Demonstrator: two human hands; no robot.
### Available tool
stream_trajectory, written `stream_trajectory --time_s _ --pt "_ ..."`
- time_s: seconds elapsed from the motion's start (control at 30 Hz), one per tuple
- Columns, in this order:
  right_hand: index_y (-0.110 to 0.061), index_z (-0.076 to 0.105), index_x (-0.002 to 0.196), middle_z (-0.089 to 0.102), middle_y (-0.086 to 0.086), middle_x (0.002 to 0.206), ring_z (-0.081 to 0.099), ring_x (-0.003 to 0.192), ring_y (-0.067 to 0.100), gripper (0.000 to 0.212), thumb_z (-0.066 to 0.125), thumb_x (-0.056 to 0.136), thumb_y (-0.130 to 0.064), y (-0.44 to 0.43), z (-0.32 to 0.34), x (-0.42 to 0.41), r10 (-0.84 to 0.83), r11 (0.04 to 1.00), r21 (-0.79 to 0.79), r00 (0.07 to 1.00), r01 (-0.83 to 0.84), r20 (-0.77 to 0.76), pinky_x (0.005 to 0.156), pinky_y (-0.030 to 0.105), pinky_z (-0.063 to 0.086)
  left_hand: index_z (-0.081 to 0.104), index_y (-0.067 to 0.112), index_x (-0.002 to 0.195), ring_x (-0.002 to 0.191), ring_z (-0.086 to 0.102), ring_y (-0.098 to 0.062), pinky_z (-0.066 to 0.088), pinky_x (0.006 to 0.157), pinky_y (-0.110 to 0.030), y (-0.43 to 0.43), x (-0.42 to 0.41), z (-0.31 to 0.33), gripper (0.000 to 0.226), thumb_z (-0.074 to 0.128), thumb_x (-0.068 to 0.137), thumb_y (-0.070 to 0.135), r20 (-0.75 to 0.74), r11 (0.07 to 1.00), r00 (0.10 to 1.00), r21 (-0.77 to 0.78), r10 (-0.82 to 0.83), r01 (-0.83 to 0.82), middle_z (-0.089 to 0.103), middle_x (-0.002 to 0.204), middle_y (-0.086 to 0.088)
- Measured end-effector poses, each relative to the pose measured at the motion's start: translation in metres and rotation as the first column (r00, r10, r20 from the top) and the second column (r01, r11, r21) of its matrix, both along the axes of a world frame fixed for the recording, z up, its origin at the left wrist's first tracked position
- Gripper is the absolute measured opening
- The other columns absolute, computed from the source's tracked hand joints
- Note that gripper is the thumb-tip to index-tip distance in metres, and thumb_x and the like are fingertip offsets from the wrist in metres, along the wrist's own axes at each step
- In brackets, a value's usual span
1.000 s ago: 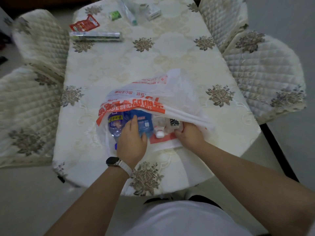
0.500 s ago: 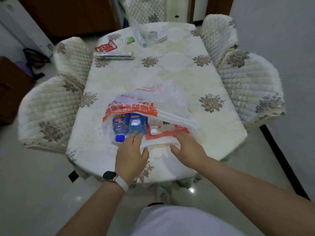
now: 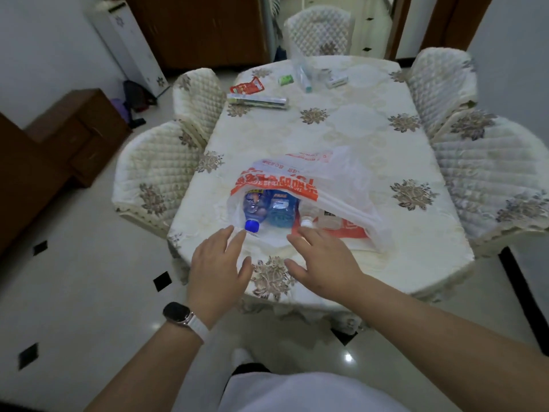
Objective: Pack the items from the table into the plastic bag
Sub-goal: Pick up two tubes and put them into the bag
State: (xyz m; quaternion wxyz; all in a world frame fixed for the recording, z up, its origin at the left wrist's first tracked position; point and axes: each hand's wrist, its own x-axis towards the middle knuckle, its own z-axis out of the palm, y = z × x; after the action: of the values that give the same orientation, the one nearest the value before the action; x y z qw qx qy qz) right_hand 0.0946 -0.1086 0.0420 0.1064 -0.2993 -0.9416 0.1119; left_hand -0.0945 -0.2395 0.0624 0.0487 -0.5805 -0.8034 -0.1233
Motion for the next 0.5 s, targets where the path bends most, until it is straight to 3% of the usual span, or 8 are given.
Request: stream_trajectory --time_s 0.17,0.3,0.5 --pt "-0.017 0.061 0.124 0.063 0.007 0.121 0.059 0.106 0.03 0.054 0.041 0.088 -0.054 -0.009 0.012 -0.062 0.058 0.994 0.087 0.996 -0.064 0.064 0.08 0.042 0.051 0.064 0.009 0.127 0.114 0.059 -0.035 0.048 0.093 -0.048 -0.018 -0.054 -0.005 0.051 0.05 0.085 0.036 -0.049 0.997 0.999 0.072 0.012 -0.008 0.062 0.128 -0.018" --pt "-0.021 0.052 0.134 0.054 0.006 0.139 0.052 0.123 0.029 0.055 0.038 0.093 -0.055 -0.031 0.017 -0.147 0.109 0.991 0.071 0.989 -0.116 0.102 0.095 0.044 0.046 0.062 0.012 0.13 0.117 0.057 -0.033 0.045 0.096 -0.048 -0.048 -0.125 -0.011 0.05 0.056 0.086 0.034 -0.036 0.997 0.998 0.068 0.05 -0.048 0.06 0.132 -0.015" --pt "-0.014 0.064 0.118 0.064 0.012 0.12 0.061 0.104 0.034 0.051 0.046 0.088 -0.05 -0.085 0.016 -0.295 0.23 0.966 0.107 0.97 -0.237 0.078 0.077 0.042 0.053 0.064 0.01 0.125 0.115 0.058 -0.033 0.044 0.096 -0.045 -0.114 -0.258 -0.017 0.046 0.06 0.084 0.032 -0.043 0.982 0.987 0.118 0.152 -0.146 0.063 0.126 -0.015"
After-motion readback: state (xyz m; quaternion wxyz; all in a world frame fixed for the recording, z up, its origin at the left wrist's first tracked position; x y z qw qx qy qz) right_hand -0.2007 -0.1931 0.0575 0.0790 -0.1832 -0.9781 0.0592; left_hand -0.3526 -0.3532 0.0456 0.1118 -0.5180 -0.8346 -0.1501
